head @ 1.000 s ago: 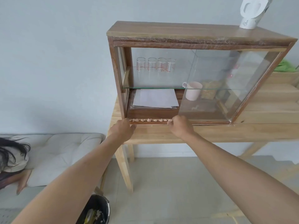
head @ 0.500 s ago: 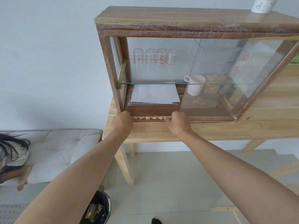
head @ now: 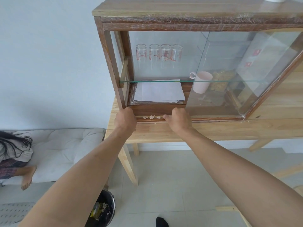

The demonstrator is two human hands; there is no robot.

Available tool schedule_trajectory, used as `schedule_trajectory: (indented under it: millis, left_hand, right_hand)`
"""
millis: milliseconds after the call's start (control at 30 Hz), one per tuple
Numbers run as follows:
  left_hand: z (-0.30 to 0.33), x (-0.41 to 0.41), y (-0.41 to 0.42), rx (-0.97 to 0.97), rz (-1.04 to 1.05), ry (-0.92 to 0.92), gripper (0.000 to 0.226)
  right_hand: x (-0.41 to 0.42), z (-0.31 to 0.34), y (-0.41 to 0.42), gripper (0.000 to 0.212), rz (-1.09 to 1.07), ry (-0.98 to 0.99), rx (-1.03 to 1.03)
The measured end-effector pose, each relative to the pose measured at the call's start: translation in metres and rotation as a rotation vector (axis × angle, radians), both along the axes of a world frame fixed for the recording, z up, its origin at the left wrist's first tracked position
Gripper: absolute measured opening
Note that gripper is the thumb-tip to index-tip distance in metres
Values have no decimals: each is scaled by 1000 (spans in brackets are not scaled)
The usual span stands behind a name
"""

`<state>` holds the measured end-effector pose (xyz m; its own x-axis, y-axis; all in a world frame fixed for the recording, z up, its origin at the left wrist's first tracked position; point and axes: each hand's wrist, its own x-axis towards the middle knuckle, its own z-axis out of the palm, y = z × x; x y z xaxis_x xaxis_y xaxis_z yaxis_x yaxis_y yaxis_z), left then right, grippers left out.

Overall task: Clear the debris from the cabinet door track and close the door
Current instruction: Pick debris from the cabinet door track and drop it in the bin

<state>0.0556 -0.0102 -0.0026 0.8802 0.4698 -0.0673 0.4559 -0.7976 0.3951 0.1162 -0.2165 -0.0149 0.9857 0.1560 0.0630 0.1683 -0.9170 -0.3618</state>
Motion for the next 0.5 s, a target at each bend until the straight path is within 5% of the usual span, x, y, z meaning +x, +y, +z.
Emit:
schedule_trajectory:
  millis: [267,500]
  left_hand:
    - [-15,-10,8,-76,-22,-78,28]
    - [-35,-36,24,-512,30,-317,19]
  right_hand:
    - [-5,-3,4,30,75,11,71]
    - [-6,-15,-8,32,57,26,269]
